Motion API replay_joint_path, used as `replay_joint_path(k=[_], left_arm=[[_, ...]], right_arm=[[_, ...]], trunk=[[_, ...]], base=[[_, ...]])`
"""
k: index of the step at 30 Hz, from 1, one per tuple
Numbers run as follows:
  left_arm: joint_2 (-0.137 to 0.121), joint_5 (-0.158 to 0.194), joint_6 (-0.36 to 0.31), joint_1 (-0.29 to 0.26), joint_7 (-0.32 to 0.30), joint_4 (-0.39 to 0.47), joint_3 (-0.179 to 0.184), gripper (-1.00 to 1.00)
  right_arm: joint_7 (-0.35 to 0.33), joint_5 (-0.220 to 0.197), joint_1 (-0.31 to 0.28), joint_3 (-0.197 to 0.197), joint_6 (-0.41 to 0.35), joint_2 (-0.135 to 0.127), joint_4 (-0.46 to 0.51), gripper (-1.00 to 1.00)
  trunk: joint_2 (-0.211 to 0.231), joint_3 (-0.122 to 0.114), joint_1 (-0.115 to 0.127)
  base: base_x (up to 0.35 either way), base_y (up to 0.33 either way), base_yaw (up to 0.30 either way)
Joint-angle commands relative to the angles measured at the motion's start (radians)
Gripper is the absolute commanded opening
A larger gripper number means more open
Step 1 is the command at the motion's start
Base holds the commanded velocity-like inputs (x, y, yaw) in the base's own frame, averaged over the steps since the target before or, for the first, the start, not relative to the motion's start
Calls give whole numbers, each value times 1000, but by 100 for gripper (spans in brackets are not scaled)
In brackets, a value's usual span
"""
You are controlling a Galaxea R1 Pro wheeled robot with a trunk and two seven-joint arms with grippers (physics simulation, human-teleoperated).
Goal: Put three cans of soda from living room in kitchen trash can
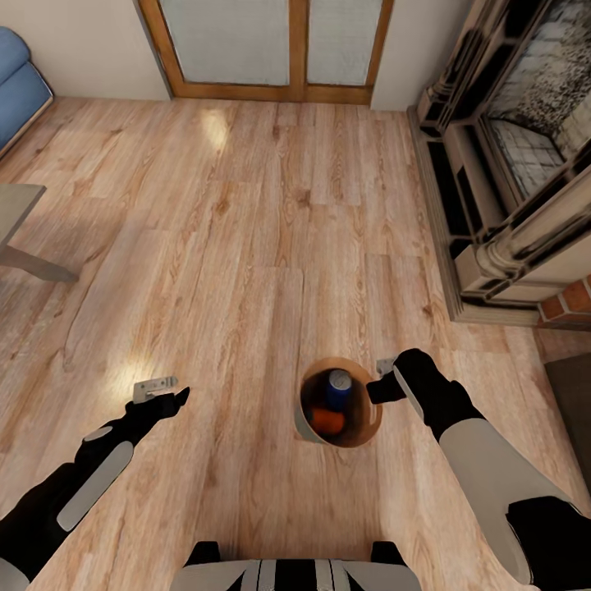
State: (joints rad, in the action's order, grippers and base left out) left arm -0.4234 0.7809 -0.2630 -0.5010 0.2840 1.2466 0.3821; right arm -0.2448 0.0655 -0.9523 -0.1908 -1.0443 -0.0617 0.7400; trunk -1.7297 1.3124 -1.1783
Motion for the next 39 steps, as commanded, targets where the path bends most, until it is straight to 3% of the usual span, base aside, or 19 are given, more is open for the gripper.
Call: replay_joint_path(k=[1, 16, 27, 39], left_arm=[[0, 0, 1, 0, 0, 0, 0, 100], [1, -1, 4, 1, 1, -19, 1, 100], [2, -45, 5, 1, 1, -28, 1, 100], [3, -49, 16, 1, 0, -43, 5, 100]], right_arm=[[-7, -33, 0, 1, -3, 0, -1, -100], [-7, -33, 0, -1, -3, 1, -8, -100], [-7, -33, 0, -1, -3, 2, -8, -100], [-7, -33, 0, -7, -3, 6, -8, -100]], trunk=[[-7, 3, -4], [-21, 9, -12], [-98, 44, -54], [-98, 44, -54]], base=[[0, 0, 0], [0, 0, 0], [0, 0, 0], [0, 0, 0]])
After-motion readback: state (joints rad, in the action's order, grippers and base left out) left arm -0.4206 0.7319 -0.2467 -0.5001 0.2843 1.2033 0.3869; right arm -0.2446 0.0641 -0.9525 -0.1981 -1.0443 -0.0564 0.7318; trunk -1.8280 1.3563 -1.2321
